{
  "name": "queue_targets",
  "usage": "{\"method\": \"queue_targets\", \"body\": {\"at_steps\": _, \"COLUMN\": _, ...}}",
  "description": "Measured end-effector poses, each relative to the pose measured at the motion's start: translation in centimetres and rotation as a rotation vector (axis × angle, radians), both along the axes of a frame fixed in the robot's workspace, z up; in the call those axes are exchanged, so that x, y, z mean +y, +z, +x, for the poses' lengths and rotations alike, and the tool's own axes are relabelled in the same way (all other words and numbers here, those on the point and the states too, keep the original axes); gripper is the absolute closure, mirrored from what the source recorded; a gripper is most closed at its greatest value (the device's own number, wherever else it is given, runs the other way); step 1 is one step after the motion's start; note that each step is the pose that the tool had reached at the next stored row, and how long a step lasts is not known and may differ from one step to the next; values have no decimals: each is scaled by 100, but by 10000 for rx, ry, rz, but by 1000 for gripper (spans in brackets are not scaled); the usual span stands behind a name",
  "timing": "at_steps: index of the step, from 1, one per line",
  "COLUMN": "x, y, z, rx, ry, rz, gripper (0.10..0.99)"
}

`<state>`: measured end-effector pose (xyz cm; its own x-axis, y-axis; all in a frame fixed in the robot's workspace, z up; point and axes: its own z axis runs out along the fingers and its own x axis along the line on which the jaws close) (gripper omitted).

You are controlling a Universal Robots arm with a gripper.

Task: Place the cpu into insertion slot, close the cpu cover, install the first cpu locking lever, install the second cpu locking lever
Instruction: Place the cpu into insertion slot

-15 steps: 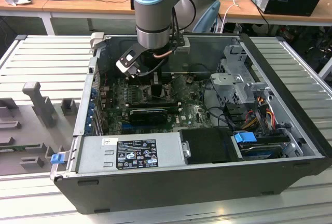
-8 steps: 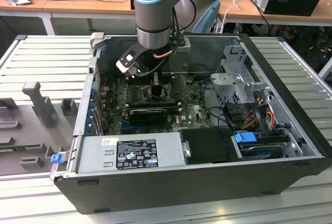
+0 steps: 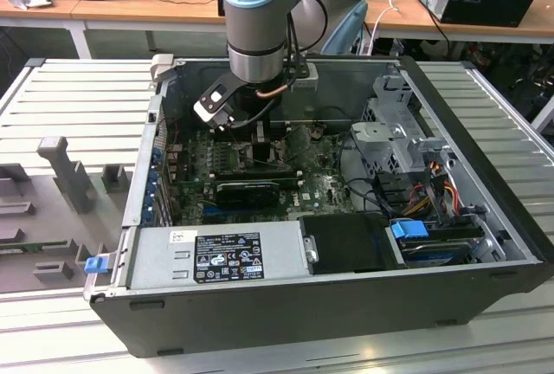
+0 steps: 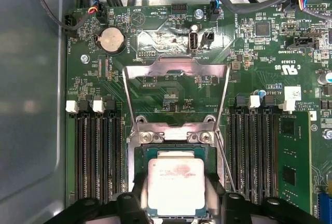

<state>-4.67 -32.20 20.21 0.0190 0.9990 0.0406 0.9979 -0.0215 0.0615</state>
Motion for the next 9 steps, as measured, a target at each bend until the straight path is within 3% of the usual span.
{"method": "queue_targets", "body": {"at_steps": 1, "x": 0, "y": 0, "z": 0, "rx": 0, "ry": 0, "rz": 0, "gripper": 490}}
{"method": "queue_targets", "body": {"at_steps": 9, "x": 0, "y": 66, "z": 1, "rx": 2, "ry": 0, "rz": 0, "gripper": 490}}
